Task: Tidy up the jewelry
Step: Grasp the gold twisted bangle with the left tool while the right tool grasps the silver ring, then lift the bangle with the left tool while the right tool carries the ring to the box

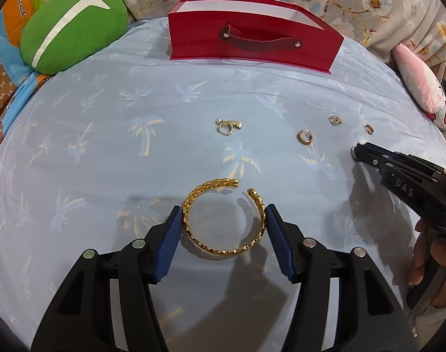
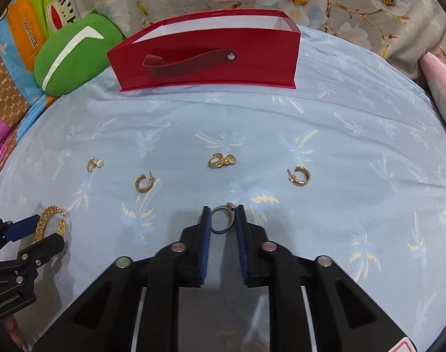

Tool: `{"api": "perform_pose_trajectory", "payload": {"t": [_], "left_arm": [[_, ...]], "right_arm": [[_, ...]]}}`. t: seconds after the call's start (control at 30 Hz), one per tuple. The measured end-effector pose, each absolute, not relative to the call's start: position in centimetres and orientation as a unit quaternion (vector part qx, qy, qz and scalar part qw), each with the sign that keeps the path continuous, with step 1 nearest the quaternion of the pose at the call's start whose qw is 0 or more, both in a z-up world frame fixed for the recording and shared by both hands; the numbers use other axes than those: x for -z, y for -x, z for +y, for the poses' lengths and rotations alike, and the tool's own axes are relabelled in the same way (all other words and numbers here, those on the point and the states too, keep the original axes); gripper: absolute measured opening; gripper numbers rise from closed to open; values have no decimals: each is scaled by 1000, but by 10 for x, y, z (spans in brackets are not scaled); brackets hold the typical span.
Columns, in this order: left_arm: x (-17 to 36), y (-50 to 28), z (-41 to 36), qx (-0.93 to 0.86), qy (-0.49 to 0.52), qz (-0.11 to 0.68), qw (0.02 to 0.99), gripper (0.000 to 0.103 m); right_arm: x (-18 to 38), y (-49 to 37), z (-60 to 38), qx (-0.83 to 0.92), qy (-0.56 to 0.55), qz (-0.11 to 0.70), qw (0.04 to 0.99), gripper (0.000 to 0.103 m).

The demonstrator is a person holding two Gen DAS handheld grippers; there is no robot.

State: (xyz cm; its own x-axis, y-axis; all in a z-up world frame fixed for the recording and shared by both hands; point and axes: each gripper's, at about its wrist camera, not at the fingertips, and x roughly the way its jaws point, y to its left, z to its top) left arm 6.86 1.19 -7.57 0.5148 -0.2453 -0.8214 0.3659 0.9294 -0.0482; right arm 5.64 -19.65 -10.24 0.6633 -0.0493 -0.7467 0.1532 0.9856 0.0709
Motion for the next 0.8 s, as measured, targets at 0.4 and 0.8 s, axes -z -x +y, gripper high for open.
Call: {"api": "perform_pose_trajectory", "payload": {"t": [0.4, 0.8], "left_arm": [[71, -72, 10, 175, -65, 463, 866, 56], [75, -72, 10, 175, -64, 470, 863, 56]], "right_arm": [[97, -51, -200, 60, -73, 392, 915, 33], [106, -59, -193, 59, -60, 406, 910, 25]]}}
